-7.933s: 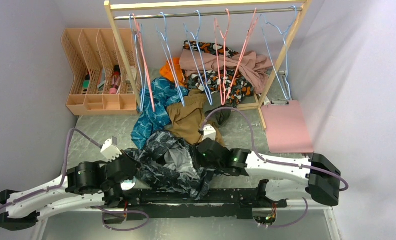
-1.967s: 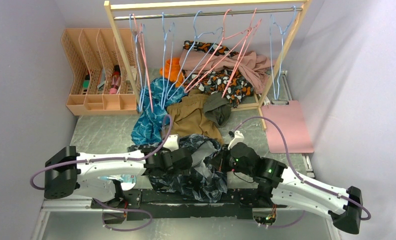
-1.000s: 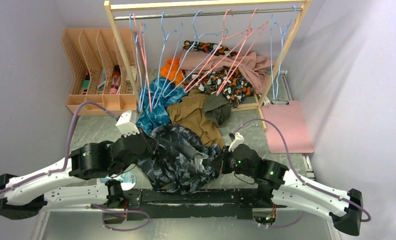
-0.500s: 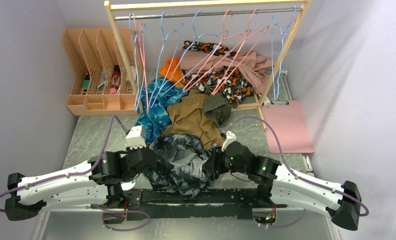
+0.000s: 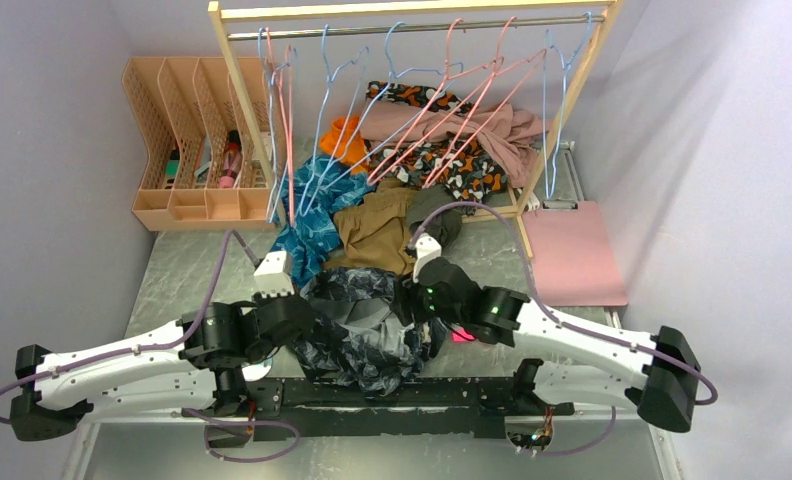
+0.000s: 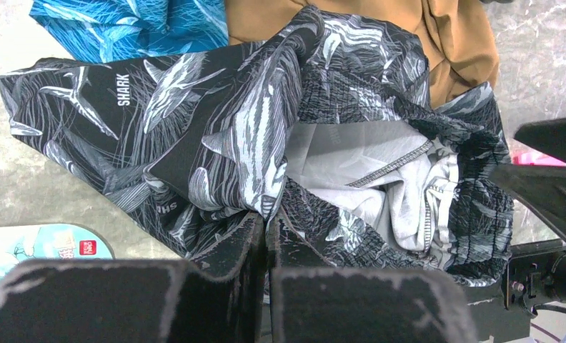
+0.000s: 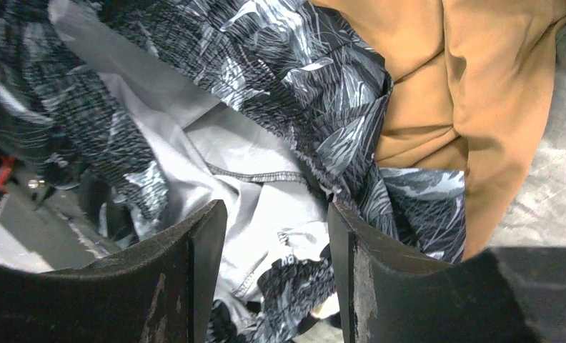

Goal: Place the shorts on the hanger
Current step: Adjust the shorts at the center of the board.

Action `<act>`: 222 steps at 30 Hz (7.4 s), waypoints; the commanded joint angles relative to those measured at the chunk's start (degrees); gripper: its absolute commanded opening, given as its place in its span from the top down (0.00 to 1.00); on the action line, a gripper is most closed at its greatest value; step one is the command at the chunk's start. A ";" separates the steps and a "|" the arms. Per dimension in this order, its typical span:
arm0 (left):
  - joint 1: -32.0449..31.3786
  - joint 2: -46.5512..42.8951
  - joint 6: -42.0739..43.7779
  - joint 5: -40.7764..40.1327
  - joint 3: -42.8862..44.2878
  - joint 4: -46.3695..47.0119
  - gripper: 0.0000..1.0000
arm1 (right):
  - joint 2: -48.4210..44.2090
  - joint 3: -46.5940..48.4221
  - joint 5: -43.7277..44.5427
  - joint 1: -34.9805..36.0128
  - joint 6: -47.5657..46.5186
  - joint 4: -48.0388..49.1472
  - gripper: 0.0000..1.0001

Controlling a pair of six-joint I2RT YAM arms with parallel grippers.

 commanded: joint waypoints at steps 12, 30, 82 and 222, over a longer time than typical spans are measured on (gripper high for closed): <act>0.20 0.48 8.34 2.41 5.76 4.95 0.93 | 11.61 2.93 2.80 2.03 -13.91 12.28 0.38; 0.20 -0.95 9.21 4.12 5.79 5.19 0.93 | 22.14 4.17 10.69 2.39 -15.80 20.19 0.44; 16.58 13.58 18.11 21.59 1.98 26.95 0.89 | -16.73 7.41 22.18 2.70 18.85 -22.72 1.00; -2.29 -7.40 13.40 -10.30 39.61 -15.41 0.93 | -14.07 25.49 13.69 -0.28 -2.16 -18.18 1.00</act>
